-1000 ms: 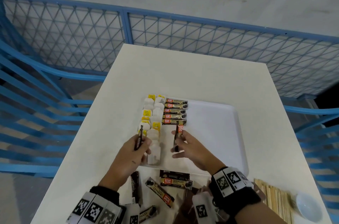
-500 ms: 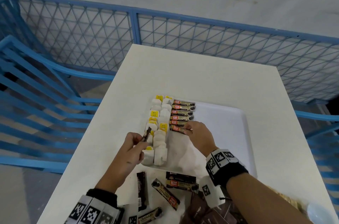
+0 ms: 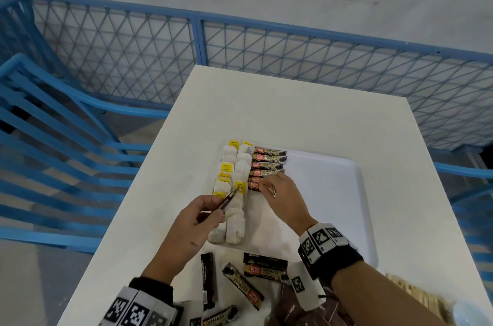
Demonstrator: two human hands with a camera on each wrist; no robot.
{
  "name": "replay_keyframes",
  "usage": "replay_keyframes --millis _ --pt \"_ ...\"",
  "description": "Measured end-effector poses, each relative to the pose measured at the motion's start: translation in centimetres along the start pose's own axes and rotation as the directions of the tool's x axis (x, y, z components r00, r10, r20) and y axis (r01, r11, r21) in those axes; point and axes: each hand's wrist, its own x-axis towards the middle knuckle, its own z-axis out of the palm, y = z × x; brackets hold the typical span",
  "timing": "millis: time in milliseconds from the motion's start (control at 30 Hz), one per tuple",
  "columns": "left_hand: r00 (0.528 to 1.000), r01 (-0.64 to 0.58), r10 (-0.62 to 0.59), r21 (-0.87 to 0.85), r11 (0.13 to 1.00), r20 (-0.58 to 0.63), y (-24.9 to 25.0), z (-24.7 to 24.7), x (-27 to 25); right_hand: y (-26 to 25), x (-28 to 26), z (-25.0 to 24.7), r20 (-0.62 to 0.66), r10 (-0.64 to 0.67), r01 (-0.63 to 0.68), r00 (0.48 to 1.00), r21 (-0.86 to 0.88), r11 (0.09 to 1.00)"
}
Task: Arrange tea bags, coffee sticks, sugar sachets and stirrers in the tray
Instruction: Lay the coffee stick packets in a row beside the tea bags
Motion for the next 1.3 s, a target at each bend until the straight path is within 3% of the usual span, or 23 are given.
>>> replay_keyframes --millis 100,233,300,433,667,767,833,933,967,1100,1300 --pt "0.999 -0.030 0.030 0.009 1.000 0.033 -0.1 0.1 0.1 -2.8 -1.5 -1.7 0.125 0.062 -0.098 0.990 0.309 0.946" --pt "0.995 -0.060 0.055 0.057 0.997 0.082 -0.4 0.3 0.3 -5.2 -3.6 -3.3 0.415 0.106 -0.349 0.904 0.570 0.744" --pt "0.992 -0.070 0.062 0.068 0.995 0.106 -0.5 0.6 0.3 -5.3 -4.2 -3.4 0.440 0.084 -0.375 0.894 0.634 0.677" --pt "0.993 -0.089 0.083 0.070 0.994 0.084 -0.6 1.6 0.2 -5.3 -5.4 -2.5 0.455 0.116 -0.456 0.883 0.771 0.443" --pt "0.987 -0.062 0.042 0.130 0.990 0.154 -0.7 2.2 0.0 -5.6 -6.0 -1.8 0.463 0.143 -0.478 0.875 0.780 0.404" --pt "0.997 -0.063 0.049 0.274 0.960 0.058 -2.0 0.6 -0.1 -4.8 -5.9 -2.3 0.463 0.216 -0.510 0.860 0.766 0.390" --pt "0.999 -0.047 0.047 0.394 0.918 0.009 -3.6 -0.7 -0.2 -3.9 -5.7 -2.6 0.458 0.261 -0.527 0.850 0.716 0.458" --pt "0.998 0.039 -0.060 0.577 0.815 0.017 -6.0 -1.7 -0.6 -2.0 -5.0 -2.8 0.357 0.316 -0.467 0.879 0.512 0.721" --pt "0.995 0.069 -0.101 0.619 0.783 0.018 -6.6 -1.7 -0.8 -1.3 -4.8 -2.8 0.297 0.330 -0.438 0.896 0.463 0.771" --pt "0.985 0.123 -0.170 0.655 0.746 0.009 -8.6 -1.2 -1.3 0.7 -3.6 -2.3 0.129 0.397 -0.414 0.909 0.384 0.825" --pt "0.981 0.127 -0.193 0.714 0.689 0.012 -9.2 -1.2 -1.4 0.9 -2.0 -0.7 0.094 0.302 -0.316 0.949 0.307 0.898"
